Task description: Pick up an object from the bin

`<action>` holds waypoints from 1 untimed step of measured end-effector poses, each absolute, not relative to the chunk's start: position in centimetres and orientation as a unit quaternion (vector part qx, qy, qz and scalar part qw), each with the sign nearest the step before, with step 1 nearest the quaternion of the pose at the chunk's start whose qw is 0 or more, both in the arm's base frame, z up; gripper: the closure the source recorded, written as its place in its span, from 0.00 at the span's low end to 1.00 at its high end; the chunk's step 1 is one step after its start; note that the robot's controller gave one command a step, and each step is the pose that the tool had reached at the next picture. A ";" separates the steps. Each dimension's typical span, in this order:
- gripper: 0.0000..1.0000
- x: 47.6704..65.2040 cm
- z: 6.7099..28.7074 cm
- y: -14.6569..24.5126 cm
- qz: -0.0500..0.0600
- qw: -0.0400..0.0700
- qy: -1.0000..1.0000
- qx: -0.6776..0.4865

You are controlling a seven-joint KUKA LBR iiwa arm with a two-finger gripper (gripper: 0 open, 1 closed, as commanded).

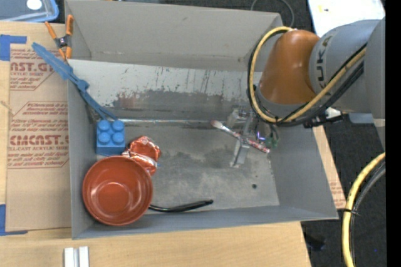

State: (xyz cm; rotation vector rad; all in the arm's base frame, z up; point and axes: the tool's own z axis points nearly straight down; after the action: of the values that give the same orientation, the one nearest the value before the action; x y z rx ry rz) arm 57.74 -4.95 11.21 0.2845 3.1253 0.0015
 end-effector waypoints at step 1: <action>0.00 54.5 9.8 -9.0 0.000 -0.004 0.984 0.180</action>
Offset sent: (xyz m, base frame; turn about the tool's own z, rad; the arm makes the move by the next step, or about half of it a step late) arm 0.0025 -0.0227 -0.0421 0.1907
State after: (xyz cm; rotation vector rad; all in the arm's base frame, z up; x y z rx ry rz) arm 54.45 -9.02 9.79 0.5682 3.0982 0.0012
